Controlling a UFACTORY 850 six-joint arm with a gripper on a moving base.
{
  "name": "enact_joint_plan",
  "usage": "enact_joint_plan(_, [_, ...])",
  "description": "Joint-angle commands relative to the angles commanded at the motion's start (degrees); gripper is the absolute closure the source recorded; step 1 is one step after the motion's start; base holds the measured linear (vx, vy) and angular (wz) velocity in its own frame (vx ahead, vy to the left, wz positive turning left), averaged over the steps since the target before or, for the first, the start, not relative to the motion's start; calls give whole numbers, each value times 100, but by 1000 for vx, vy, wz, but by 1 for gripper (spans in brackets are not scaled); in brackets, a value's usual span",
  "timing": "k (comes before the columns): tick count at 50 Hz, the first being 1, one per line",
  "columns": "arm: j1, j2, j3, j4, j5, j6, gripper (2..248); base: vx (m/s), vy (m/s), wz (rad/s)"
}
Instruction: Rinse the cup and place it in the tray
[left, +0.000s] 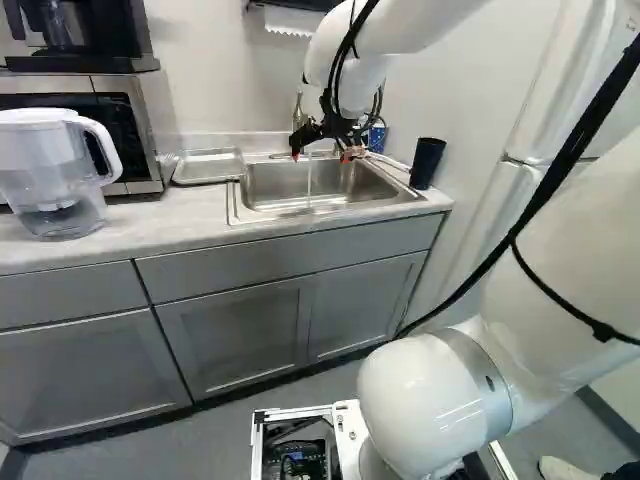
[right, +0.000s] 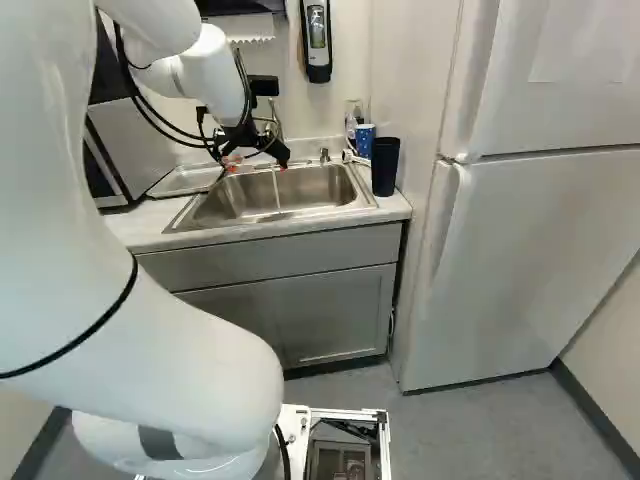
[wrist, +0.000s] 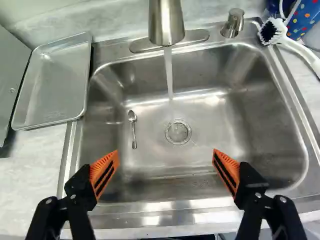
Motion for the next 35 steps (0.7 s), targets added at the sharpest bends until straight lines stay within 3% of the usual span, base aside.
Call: enact_joint_plan(35, [-225, 101, 93, 493, 589, 0, 3, 0, 0, 0])
